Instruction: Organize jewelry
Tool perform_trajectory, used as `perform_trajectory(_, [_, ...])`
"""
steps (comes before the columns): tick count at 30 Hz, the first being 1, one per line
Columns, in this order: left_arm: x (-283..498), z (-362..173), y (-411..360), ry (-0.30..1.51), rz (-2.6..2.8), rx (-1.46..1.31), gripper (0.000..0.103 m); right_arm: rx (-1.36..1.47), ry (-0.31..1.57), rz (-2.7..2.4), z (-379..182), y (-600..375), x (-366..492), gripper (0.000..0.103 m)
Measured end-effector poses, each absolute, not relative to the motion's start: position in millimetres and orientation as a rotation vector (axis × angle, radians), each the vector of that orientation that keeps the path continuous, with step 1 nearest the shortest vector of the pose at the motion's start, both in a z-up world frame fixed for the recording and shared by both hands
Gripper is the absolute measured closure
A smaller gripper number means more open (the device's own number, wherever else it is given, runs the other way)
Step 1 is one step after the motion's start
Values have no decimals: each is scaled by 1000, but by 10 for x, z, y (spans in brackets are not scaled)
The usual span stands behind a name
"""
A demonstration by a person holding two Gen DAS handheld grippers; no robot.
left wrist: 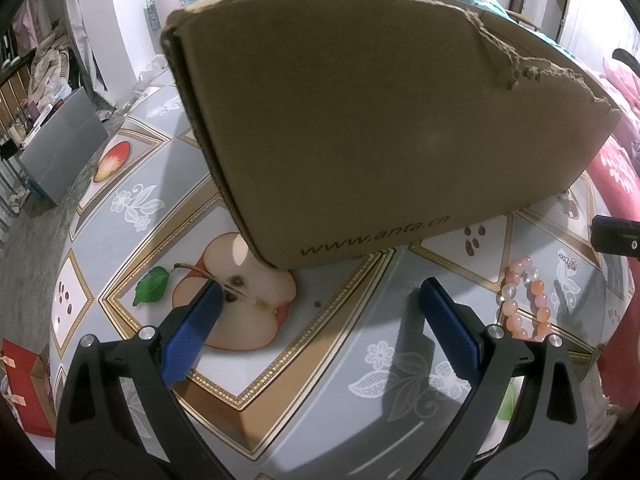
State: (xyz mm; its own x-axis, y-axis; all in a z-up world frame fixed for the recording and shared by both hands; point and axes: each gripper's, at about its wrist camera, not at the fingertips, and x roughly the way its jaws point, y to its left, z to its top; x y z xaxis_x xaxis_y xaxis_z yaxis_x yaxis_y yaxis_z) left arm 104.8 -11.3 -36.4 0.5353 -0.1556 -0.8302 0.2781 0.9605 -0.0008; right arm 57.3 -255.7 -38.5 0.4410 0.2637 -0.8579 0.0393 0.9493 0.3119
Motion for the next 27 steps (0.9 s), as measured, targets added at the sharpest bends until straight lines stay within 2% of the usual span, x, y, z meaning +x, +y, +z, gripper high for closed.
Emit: perform_trajectory(27, [1037, -363, -110, 962, -260, 138, 8, 291, 1109, 130, -371, -2521, 560, 6])
